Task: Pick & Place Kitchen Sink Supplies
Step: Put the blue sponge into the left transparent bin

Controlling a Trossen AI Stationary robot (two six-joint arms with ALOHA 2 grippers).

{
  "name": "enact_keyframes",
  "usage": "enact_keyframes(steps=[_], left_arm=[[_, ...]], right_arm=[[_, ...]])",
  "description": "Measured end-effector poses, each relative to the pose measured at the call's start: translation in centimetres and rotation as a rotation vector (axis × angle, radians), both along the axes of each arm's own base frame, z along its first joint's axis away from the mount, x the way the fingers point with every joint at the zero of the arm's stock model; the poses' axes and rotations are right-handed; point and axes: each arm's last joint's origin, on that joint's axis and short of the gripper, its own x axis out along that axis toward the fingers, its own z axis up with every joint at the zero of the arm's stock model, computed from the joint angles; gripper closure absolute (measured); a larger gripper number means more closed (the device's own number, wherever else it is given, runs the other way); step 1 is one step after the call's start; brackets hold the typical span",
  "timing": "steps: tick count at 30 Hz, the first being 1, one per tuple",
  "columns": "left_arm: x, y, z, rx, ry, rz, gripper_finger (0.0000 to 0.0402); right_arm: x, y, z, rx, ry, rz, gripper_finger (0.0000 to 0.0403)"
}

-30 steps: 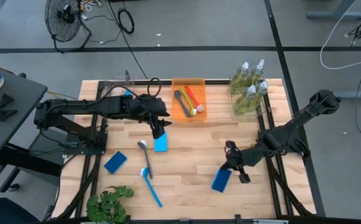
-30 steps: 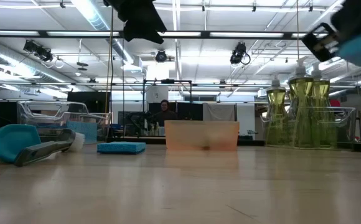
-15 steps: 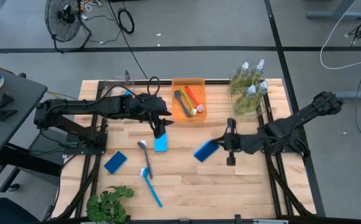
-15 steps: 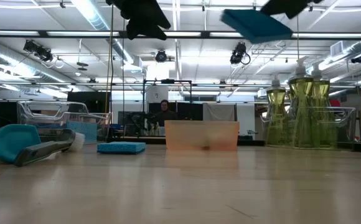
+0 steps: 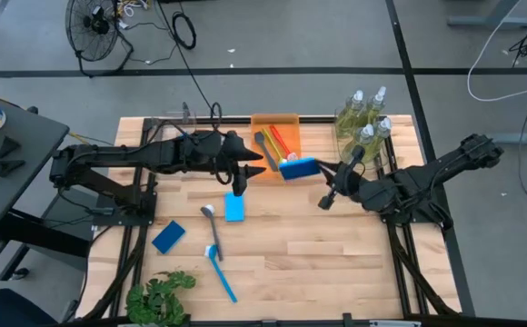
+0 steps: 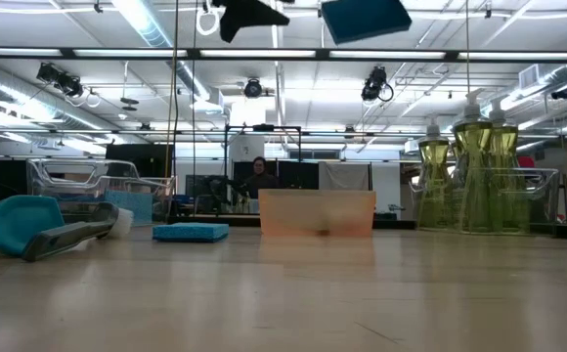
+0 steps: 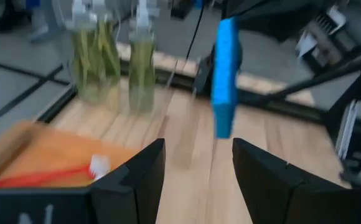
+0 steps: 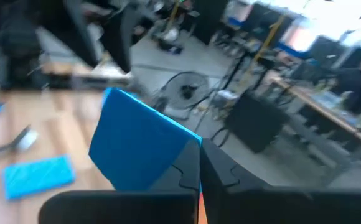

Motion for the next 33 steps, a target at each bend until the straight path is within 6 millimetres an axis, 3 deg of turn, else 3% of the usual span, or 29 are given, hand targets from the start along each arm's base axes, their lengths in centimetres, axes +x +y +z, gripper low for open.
enact_keyframes(steps=[10, 20, 33], left_arm=[[0.4, 0.0, 1.7, -0.017, -0.188, 0.008, 0.0209], [0.4, 0.3, 1.8, -0.097, -0.209, 0.032, 0.0202], [0.4, 0.6, 2.0, -0.110, -0.233, 0.046, 0.0079]], right_arm=[[0.7, -1.1, 2.3, -0.086, -0.116, -0.114, 0.0403], [1.1, -1.8, 3.5, -0.082, -0.199, -0.041, 0.0403], [2.6, -2.7, 2.9, -0.038, -0.222, 0.037, 0.0403]])
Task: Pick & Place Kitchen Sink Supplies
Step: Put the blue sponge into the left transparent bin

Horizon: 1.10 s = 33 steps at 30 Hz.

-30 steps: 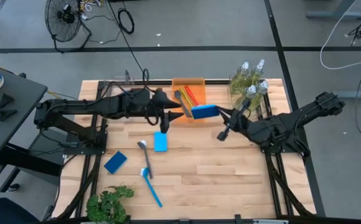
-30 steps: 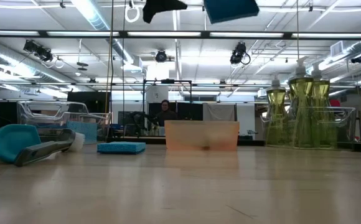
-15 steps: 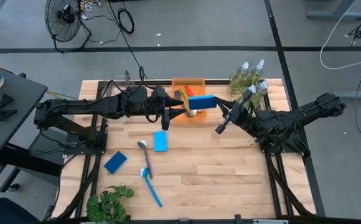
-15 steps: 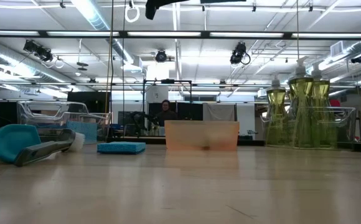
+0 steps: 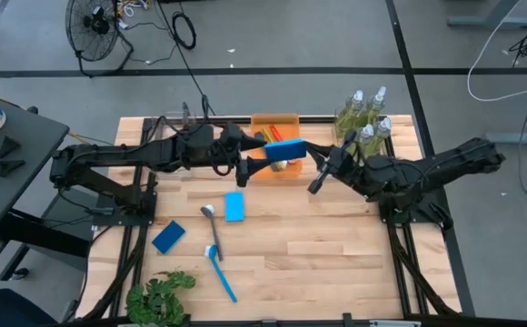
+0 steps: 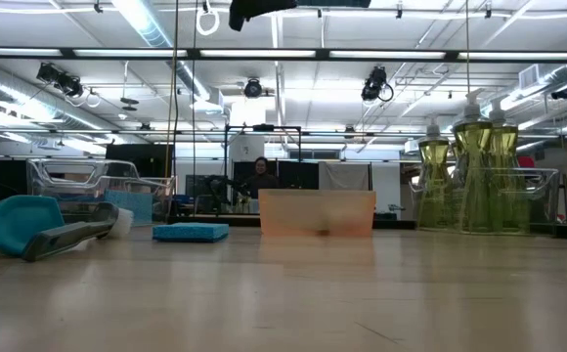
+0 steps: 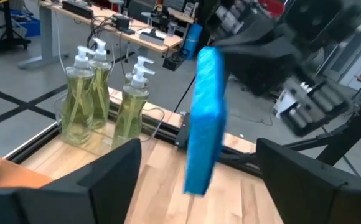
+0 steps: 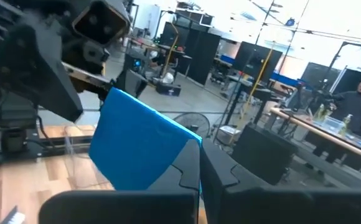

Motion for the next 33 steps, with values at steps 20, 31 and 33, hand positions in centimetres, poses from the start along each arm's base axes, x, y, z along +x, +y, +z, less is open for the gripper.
enact_keyframes(steps=[20, 31, 33], left_arm=[[0.0, 0.0, 0.1, 0.003, -0.007, 0.004, 0.0105], [0.0, 0.1, 0.1, 0.009, -0.003, 0.038, 0.0168], [0.0, 0.1, 0.1, 0.009, -0.004, 0.038, 0.0188]], right_arm=[[3.0, -0.5, -0.9, -0.018, -0.072, 0.010, 0.0403], [3.0, -0.6, -0.7, -0.020, -0.087, -0.013, 0.0403], [3.0, -0.6, -0.7, -0.020, -0.087, -0.013, 0.0403]])
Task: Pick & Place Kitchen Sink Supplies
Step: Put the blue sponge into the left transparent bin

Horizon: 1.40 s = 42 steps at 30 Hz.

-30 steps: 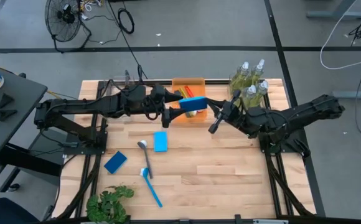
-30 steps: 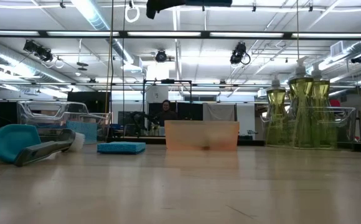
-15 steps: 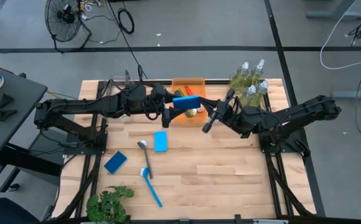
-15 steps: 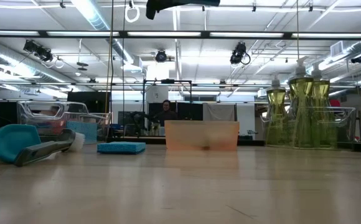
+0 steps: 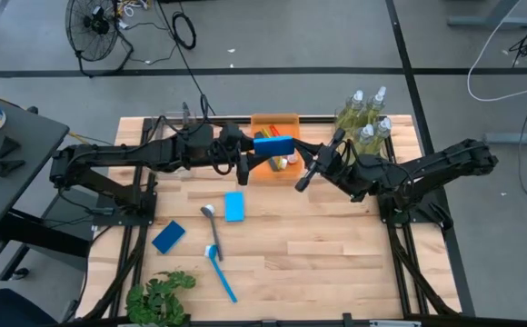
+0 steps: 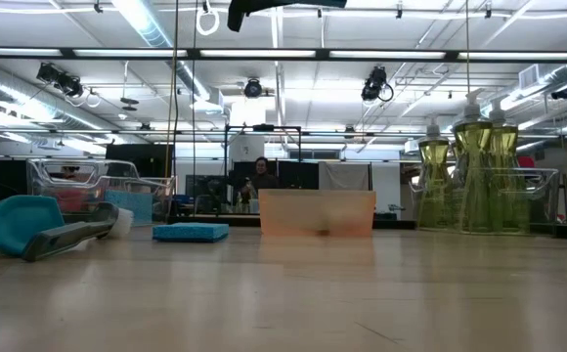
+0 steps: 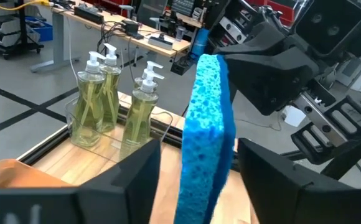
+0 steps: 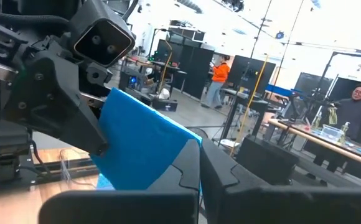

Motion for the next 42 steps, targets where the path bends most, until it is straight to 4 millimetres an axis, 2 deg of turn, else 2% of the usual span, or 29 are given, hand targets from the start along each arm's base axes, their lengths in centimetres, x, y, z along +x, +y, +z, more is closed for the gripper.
enact_keyframes(steps=[11, 22, 32, 42], left_arm=[[0.01, 0.00, 0.06, 0.049, 0.004, -0.006, 0.0296], [0.02, -0.01, 0.07, 0.052, 0.004, -0.008, 0.0367], [0.01, -0.01, 0.08, 0.052, 0.003, -0.008, 0.0383], [0.01, -0.01, 0.07, 0.052, 0.005, -0.007, 0.0385]], right_arm=[[-0.01, 0.00, 0.00, 0.000, 0.001, 0.000, 0.0403], [0.00, 0.00, -0.02, -0.001, 0.004, 0.000, 0.0403], [0.00, 0.00, -0.03, -0.001, 0.004, 0.000, 0.0401], [-0.02, 0.00, 0.02, 0.001, -0.002, 0.000, 0.0358]])
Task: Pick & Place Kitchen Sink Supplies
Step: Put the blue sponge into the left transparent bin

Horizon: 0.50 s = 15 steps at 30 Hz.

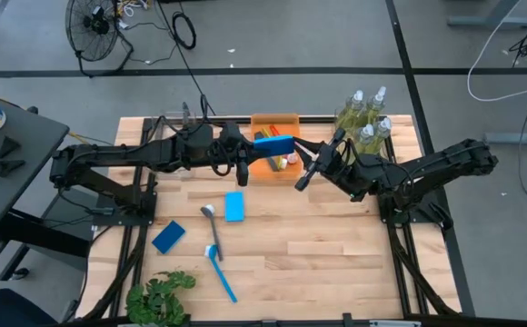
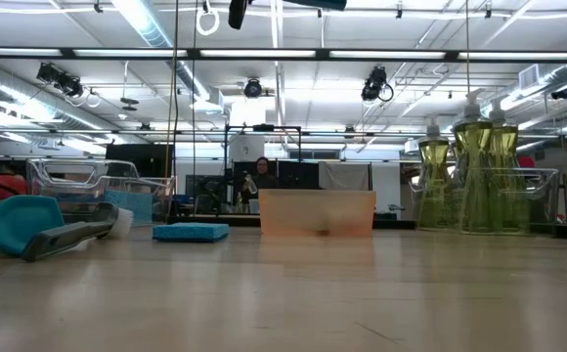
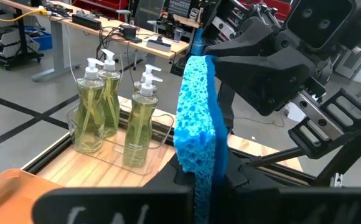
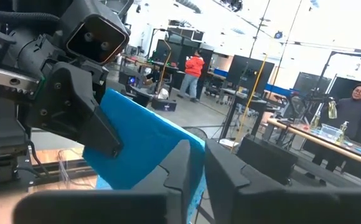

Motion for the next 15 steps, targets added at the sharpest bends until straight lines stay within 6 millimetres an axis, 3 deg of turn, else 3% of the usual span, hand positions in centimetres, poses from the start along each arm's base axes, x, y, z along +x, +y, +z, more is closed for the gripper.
enact_keyframes(steps=[15], left_arm=[[-0.06, 0.19, -0.12, 0.028, 0.019, 0.060, 0.0385]], right_arm=[[-0.01, 0.01, 0.09, 0.029, -0.030, 0.005, 0.0198]])
